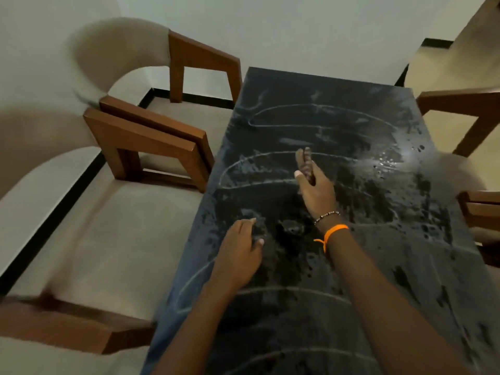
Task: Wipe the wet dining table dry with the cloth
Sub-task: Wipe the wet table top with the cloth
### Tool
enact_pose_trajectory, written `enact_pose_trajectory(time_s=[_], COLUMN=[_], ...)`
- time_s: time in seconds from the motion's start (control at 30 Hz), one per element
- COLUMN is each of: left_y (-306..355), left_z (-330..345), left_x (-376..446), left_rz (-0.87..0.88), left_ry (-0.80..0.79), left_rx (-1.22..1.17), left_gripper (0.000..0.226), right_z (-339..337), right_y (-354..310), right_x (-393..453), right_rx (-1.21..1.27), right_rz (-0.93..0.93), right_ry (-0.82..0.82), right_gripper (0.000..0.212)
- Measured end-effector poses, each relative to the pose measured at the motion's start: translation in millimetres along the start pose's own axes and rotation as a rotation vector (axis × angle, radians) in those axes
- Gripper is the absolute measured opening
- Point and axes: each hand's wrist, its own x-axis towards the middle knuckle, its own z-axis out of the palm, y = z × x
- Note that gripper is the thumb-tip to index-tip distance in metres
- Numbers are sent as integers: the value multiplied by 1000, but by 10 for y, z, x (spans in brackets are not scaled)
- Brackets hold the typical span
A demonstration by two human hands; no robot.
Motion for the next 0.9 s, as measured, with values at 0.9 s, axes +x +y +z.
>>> enact_pose_trajectory(time_s=[0.9], left_y=[-847], left_z=[-167], left_x=[1054], left_rz=[3], left_ry=[-53], left_rx=[338], left_gripper=[78], right_z=[928], right_y=[765], right_x=[1011], right_rx=[-956], right_rz=[-262], right_ry=[-150], right_gripper=[56])
